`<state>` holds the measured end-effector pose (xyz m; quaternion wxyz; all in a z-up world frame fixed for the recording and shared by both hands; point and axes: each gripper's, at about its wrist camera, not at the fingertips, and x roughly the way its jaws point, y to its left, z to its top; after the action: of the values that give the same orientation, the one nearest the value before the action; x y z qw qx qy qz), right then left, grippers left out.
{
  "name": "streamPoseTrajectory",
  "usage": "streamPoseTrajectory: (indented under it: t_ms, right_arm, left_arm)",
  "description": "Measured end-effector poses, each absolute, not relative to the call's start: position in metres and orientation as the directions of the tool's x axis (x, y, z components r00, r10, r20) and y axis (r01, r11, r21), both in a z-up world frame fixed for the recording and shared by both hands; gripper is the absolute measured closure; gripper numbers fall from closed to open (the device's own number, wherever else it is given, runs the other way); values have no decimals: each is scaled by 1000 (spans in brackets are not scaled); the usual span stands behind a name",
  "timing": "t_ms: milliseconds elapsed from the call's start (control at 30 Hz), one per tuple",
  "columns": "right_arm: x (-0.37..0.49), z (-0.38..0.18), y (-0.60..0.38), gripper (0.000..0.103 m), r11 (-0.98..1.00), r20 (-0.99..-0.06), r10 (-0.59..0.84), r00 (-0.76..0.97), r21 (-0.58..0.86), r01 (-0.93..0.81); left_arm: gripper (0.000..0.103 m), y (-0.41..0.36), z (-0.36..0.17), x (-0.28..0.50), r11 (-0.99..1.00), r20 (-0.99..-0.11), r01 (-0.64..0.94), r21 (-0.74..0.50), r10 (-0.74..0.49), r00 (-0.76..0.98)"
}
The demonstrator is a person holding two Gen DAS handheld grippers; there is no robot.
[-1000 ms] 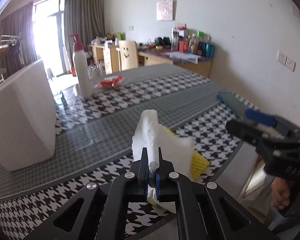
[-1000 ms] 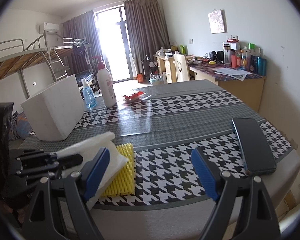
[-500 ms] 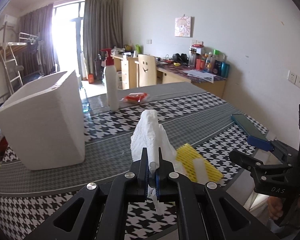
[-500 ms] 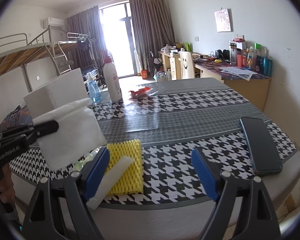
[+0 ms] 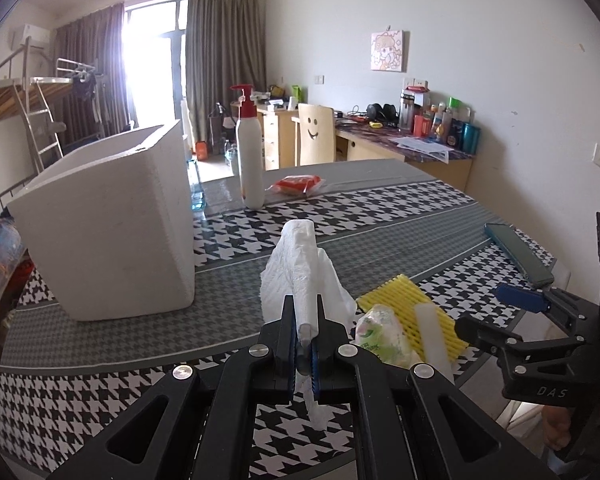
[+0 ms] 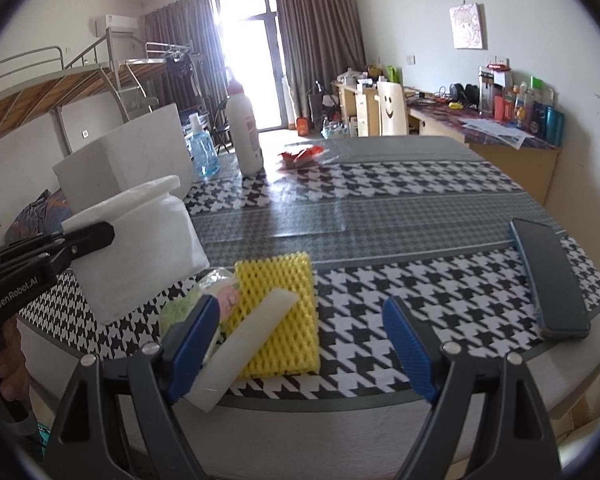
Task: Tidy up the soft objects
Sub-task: 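Lift the white tissue with the left tool while the right tool approaches the white foam strip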
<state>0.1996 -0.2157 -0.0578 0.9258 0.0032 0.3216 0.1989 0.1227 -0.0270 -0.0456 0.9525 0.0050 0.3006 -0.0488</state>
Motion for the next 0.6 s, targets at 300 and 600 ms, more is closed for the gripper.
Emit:
streamPoseTrajectory:
  t_ms: [300,600]
  right_arm:
    - [211,-72,-204,44,915,-670,386,634,187,-359]
    - [210,-73,-189,49,905,-687,398,608,187,-382]
  left_arm:
    - [98,-30,-52,123,994,-586,112,-17,-101,804]
    - [98,-28,-54,121,993,-582,118,-25,-111,805]
